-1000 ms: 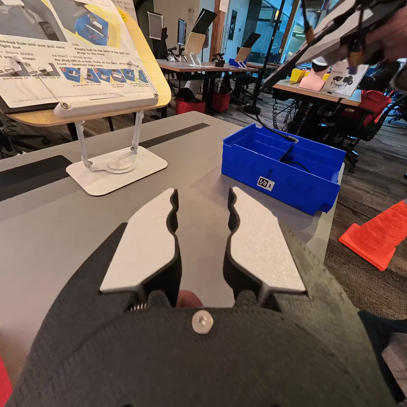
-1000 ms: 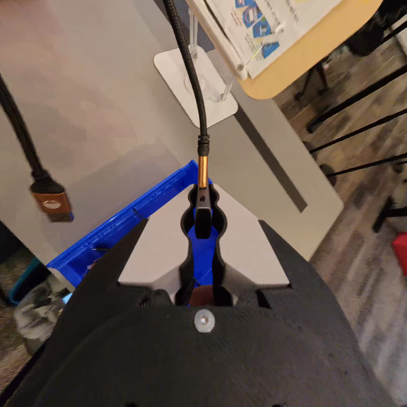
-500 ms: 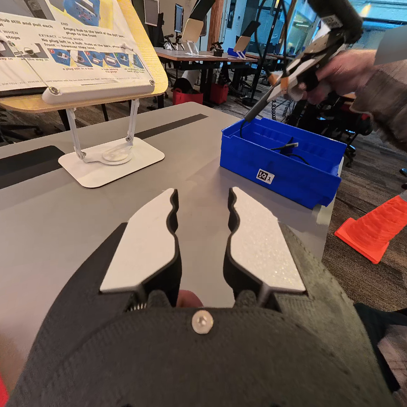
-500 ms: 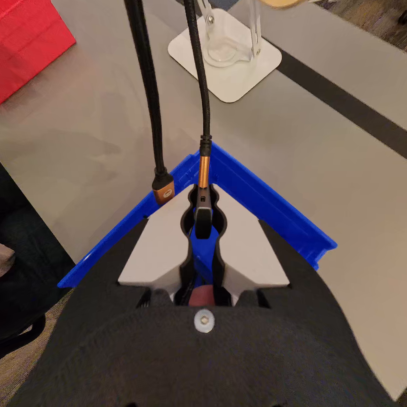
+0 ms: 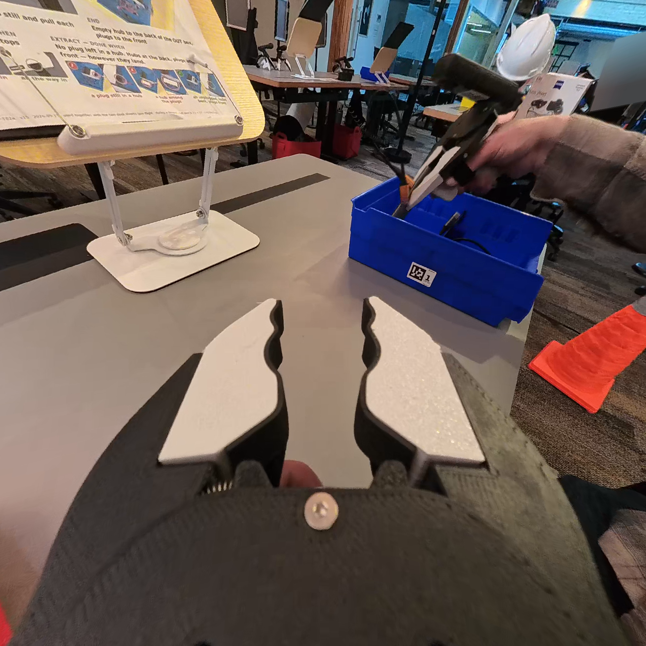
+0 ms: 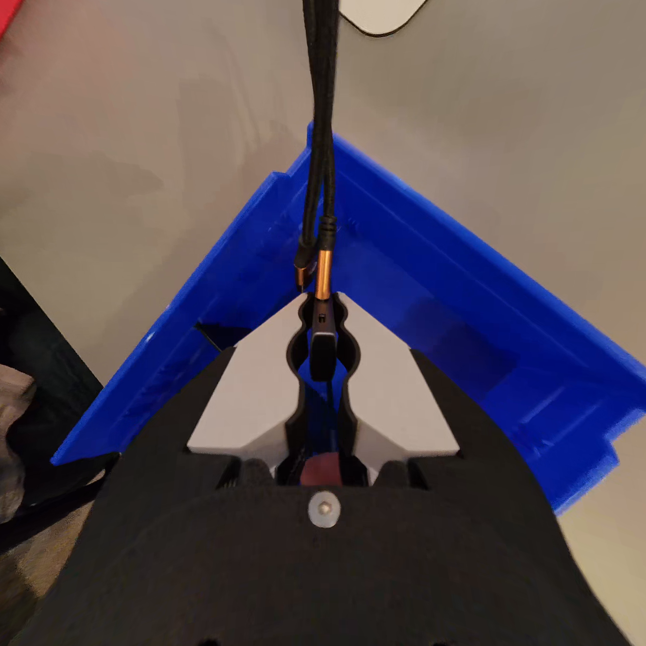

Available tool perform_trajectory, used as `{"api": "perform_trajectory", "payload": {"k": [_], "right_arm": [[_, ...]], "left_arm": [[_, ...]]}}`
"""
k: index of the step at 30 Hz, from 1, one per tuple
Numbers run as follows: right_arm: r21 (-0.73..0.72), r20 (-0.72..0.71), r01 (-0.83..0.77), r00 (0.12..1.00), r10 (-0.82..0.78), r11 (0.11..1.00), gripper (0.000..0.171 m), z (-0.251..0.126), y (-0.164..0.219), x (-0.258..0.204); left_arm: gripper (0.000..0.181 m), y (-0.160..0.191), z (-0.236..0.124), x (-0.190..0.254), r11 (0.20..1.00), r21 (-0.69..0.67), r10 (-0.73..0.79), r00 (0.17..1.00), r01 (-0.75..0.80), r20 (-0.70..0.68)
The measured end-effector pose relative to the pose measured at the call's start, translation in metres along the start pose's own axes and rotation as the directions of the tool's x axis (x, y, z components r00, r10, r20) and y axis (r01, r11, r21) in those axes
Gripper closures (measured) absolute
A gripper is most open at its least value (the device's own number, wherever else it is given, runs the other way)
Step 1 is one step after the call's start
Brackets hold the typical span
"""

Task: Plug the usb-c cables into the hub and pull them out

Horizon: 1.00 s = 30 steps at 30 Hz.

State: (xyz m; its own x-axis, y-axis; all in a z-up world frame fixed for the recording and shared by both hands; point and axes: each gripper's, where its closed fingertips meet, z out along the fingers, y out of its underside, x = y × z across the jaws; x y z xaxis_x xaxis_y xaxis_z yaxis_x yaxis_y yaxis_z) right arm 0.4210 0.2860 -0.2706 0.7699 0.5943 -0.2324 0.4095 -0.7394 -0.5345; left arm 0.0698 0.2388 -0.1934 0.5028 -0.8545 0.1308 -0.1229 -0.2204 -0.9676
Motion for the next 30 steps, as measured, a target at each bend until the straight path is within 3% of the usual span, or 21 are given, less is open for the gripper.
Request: {"api": "perform_trajectory", "payload": {"k": [11, 15, 23, 30], "right_arm": [[-0.125, -0.078, -0.060, 0.996, 0.051, 0.990, 0.162, 0.009, 0.019, 0.019], [-0.283, -0.227, -0.046, 0.974, -0.020, 0.958, 0.142, 0.006, 0.042, 0.041], [-0.375, -0.319, 0.019, 0.936, -0.148, 0.927, 0.125, -0.025, 0.042, 0.048], [-0.463, -0.424, 0.036, 0.868, -0.257, 0.886, 0.124, -0.068, 0.047, 0.053]], "left_arm": [[0.139, 0.001, 0.000, 0.002, 1.000, -0.007, 0.002, 1.000, -0.002, -0.006], [0.139, 0.002, 0.000, 0.003, 1.000, -0.011, 0.003, 1.000, -0.003, -0.009], [0.138, 0.003, 0.001, 0.001, 1.000, -0.016, 0.001, 1.000, -0.001, -0.007], [0.138, 0.004, 0.002, 0.004, 0.999, -0.023, 0.022, 1.000, -0.022, -0.003]]}}
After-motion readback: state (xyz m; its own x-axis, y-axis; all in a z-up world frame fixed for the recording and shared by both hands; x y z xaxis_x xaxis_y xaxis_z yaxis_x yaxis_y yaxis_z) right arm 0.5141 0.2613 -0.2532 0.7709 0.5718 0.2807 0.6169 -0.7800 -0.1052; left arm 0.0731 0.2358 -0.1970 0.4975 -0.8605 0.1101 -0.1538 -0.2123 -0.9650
